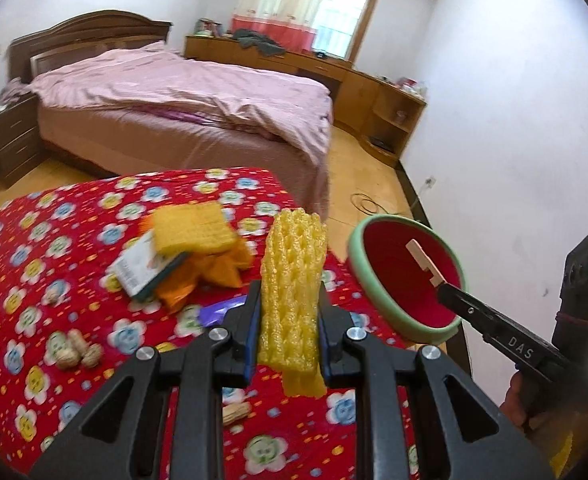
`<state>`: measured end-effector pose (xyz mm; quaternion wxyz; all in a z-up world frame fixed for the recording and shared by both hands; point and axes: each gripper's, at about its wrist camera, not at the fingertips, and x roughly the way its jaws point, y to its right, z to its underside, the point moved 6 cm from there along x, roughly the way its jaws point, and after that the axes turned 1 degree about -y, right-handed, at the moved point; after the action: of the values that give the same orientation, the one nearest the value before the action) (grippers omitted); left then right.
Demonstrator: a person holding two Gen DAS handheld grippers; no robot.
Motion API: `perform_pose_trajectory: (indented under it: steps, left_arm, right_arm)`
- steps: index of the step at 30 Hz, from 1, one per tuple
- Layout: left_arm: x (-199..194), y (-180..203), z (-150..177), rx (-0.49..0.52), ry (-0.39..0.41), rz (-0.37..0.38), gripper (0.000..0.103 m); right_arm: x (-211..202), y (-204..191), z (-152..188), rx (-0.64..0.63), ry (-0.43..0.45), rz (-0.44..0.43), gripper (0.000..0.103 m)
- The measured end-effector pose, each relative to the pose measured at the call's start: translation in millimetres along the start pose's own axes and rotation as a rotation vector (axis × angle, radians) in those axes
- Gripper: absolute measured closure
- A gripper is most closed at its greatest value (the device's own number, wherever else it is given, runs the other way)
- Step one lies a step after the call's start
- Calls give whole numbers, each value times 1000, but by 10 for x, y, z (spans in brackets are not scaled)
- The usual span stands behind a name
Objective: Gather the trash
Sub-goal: 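Carry the net and wooden stick over the red bucket and open both tools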
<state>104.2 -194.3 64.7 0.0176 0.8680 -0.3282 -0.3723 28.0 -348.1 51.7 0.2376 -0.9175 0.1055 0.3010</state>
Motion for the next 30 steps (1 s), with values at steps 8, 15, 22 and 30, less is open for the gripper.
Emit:
perform_pose_trajectory:
  steps: [8, 15, 22, 30]
  left_arm:
    - [409, 465, -112, 59, -47, 62, 80]
    - [789, 820, -165, 92, -92, 97, 80]
    - [1228, 1154, -142, 125, -156, 133, 80]
    - [1607, 1344, -83, 156, -214, 142, 80]
  right_arm:
    - [47, 452, -136, 56, 5, 66, 91]
    - [102, 916, -248, 104, -3, 119, 90]
    - [156, 1307, -257, 139, -30, 181, 90]
    - [250, 1623, -256, 169, -70, 228, 90]
